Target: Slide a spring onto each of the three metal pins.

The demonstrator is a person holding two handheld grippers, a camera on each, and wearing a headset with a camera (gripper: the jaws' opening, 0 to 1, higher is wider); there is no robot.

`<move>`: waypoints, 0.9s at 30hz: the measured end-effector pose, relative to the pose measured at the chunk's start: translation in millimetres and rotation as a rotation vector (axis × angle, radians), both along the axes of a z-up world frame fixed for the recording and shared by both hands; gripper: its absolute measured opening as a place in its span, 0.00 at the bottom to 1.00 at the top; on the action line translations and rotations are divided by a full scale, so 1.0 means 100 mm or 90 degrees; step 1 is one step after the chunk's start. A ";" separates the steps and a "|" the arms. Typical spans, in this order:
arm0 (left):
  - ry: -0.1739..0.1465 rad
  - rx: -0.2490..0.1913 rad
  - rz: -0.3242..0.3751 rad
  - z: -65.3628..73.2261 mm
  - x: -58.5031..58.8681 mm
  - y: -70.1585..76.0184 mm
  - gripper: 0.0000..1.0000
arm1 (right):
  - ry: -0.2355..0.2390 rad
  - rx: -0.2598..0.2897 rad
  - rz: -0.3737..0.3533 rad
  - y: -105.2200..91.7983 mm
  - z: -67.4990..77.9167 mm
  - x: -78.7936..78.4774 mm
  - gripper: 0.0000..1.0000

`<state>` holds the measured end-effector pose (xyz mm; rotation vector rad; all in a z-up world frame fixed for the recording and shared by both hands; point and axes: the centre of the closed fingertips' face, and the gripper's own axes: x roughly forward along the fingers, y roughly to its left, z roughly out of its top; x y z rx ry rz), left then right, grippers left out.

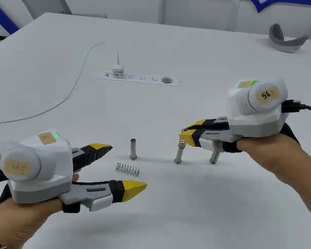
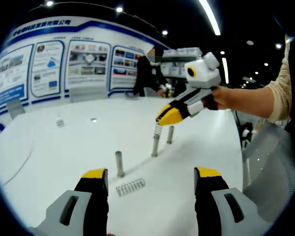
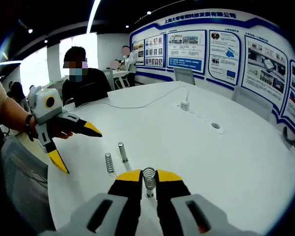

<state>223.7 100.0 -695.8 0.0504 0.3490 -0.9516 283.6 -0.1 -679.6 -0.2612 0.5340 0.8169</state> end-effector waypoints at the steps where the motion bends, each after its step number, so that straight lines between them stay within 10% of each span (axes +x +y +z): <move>1: 0.000 0.001 0.000 0.00 0.00 0.00 0.72 | 0.001 -0.001 -0.001 0.00 -0.02 0.00 0.12; 27: 0.004 0.005 0.001 -0.02 -0.03 0.00 0.72 | 0.047 -0.010 -0.016 -0.02 -0.39 0.01 0.12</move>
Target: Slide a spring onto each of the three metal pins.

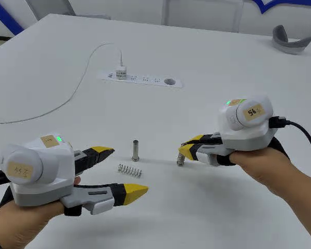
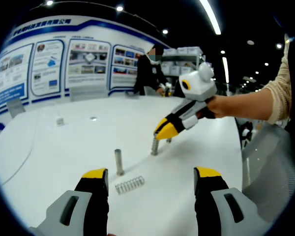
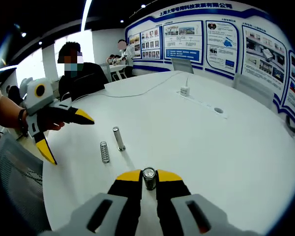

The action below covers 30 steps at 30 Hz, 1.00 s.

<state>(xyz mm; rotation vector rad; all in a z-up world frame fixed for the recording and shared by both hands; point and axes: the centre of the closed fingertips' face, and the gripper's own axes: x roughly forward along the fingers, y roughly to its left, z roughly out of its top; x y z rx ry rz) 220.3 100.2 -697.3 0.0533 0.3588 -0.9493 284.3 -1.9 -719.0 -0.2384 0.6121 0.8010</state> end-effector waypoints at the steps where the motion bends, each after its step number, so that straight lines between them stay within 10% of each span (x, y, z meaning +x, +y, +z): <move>1: 0.000 0.000 0.000 0.00 0.00 0.00 0.72 | 0.002 0.000 -0.002 -0.01 -0.01 0.00 0.12; 30: -0.004 -0.003 0.002 0.02 0.03 0.00 0.72 | -0.011 -0.031 0.006 -0.07 -0.05 -0.16 0.16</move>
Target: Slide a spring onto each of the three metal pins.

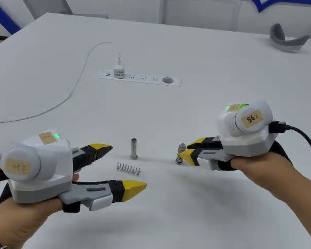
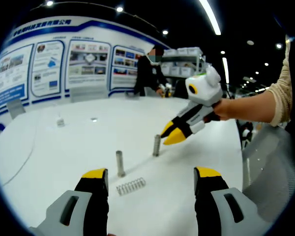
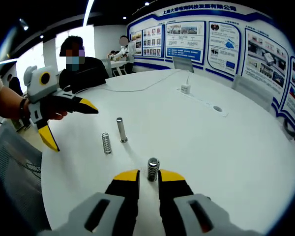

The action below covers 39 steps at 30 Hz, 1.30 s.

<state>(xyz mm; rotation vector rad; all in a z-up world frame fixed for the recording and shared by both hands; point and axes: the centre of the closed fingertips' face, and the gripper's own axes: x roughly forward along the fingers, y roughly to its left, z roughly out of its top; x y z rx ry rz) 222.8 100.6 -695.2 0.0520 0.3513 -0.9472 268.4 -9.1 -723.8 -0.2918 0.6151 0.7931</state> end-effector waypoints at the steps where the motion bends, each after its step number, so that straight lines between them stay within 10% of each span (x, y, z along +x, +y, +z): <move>1: 0.000 -0.001 0.000 0.00 0.00 0.00 0.72 | 0.001 -0.001 0.002 0.01 0.00 -0.03 0.16; 17: -0.001 -0.001 0.003 0.01 0.00 0.02 0.72 | 0.001 -0.002 0.066 0.34 -0.01 -0.31 0.16; 39: 0.002 0.007 0.013 -0.01 -0.02 0.09 0.72 | 0.013 -0.027 0.174 0.89 -0.15 -0.27 0.18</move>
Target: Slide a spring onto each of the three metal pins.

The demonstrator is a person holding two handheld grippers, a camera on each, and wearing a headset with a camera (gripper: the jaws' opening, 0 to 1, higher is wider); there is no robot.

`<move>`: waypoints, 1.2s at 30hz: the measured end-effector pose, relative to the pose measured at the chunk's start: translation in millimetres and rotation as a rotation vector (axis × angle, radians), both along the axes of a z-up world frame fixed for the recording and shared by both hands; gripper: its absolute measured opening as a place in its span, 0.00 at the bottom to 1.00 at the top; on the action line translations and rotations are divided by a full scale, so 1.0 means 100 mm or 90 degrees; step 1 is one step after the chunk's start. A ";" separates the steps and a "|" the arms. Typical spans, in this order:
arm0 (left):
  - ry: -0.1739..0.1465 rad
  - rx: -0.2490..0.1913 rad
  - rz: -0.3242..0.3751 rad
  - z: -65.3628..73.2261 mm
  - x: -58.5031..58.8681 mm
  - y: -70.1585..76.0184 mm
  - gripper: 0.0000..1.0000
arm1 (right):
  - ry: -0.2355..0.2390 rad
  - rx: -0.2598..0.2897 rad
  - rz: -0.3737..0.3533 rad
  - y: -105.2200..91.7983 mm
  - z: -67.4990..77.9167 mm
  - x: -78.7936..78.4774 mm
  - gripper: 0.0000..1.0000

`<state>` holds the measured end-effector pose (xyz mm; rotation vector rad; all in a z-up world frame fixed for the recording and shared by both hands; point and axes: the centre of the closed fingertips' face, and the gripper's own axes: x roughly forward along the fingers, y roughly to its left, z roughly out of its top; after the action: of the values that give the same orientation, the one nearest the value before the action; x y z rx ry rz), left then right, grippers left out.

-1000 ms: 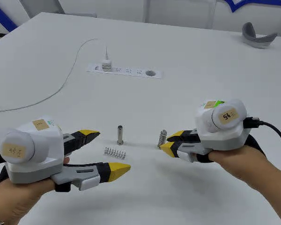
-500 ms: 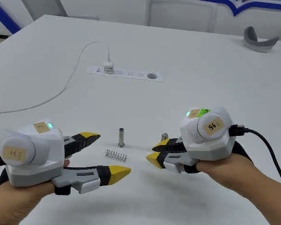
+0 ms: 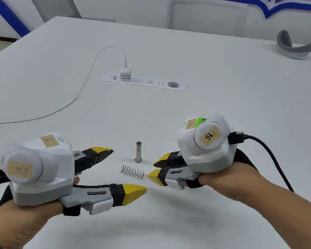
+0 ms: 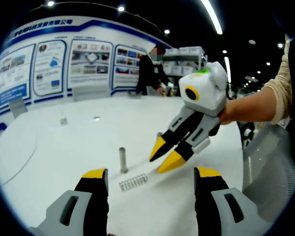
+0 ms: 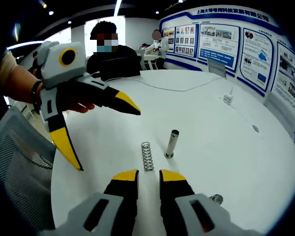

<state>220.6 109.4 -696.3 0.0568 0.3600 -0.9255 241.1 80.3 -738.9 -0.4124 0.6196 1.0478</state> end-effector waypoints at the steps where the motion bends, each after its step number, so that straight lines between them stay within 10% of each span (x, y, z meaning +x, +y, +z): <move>1: 0.000 0.000 0.000 0.00 0.00 0.00 0.72 | 0.001 -0.001 0.002 0.01 -0.01 0.00 0.18; 36: 0.007 0.012 0.005 -0.03 -0.01 0.06 0.71 | 0.046 -0.012 0.017 0.20 -0.30 0.06 0.12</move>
<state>219.5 115.8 -699.1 0.0677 0.3785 -0.9152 247.6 99.8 -769.2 -0.4009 0.6904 1.0872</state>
